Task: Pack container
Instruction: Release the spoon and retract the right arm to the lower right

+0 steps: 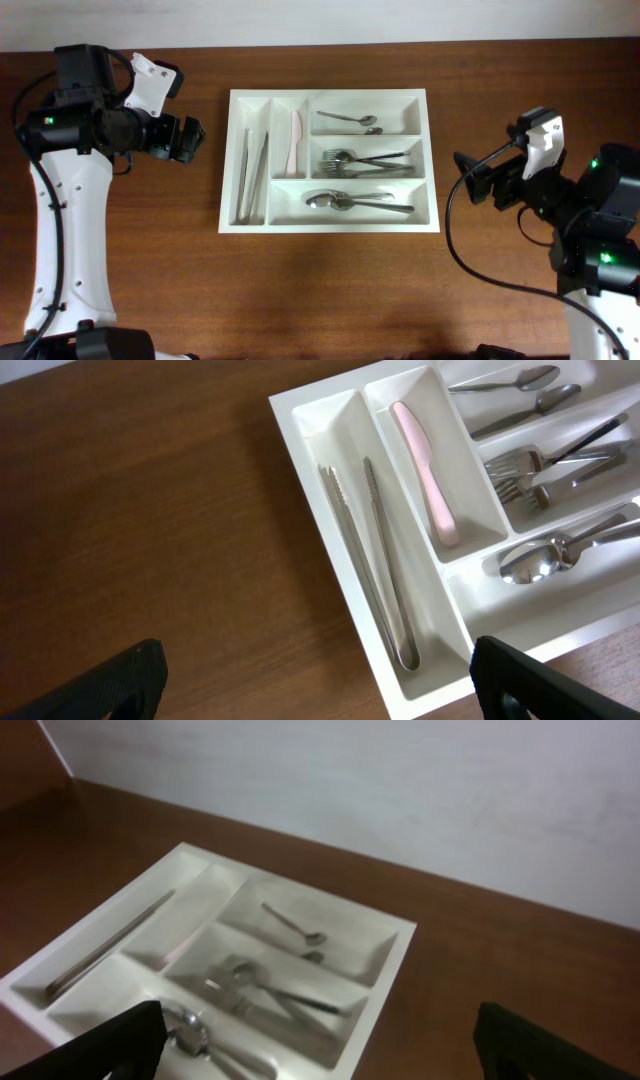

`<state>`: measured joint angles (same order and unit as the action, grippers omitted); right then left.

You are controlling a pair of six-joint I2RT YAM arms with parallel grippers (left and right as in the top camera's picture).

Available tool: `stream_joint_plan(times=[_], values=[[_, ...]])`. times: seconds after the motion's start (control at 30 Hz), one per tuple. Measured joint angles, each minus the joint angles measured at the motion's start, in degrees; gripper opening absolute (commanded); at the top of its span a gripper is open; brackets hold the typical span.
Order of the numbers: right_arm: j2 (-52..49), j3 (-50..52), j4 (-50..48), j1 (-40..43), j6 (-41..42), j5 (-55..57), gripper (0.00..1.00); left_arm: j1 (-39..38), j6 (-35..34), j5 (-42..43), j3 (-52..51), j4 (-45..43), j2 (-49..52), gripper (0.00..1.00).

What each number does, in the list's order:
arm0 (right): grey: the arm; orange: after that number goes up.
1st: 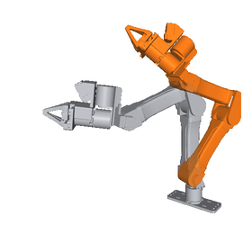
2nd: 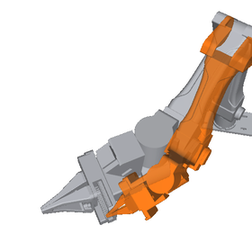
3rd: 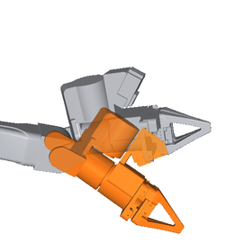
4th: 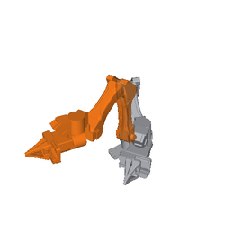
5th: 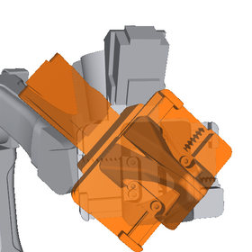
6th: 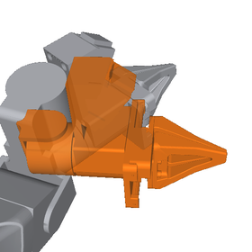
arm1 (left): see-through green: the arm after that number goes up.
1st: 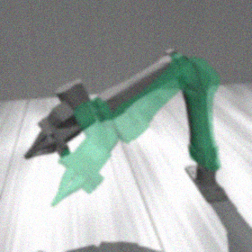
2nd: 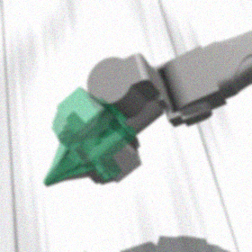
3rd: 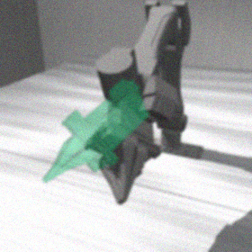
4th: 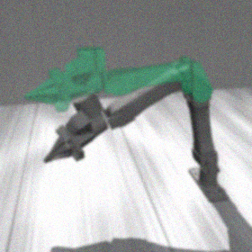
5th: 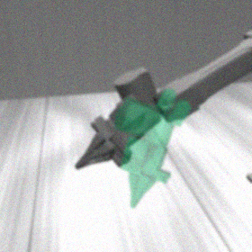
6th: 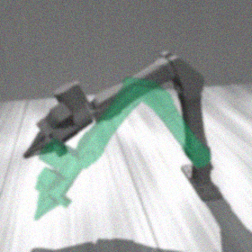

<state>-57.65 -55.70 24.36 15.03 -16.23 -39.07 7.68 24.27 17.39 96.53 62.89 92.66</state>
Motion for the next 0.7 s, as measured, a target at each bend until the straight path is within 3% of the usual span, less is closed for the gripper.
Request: stream_joint_plan(times=[0.13, 0.23, 0.47, 0.7], values=[[0.0, 0.0, -4.8, 0.0, 0.9, 2.6, 0.99, 0.0, 0.0, 0.0, 0.0, 0.0, 0.0, 0.99], [3.4, 0.0, -2.5, 0.0, 5.4, 9.2, 0.99, 0.0, 0.0, 0.0, 0.0, 0.0, 0.0, 0.99], [20.2, 0.1, 11.8, -2.7, 10.2, 21.8, 0.99, 0.0, 0.0, 0.0, 0.0, 0.0, 0.0, 0.99], [34.5, 9.6, 11.3, -6.7, 9.1, 24.9, 0.99, 0.0, 0.0, 0.0, 0.0, 0.0, 0.0, 0.99]])
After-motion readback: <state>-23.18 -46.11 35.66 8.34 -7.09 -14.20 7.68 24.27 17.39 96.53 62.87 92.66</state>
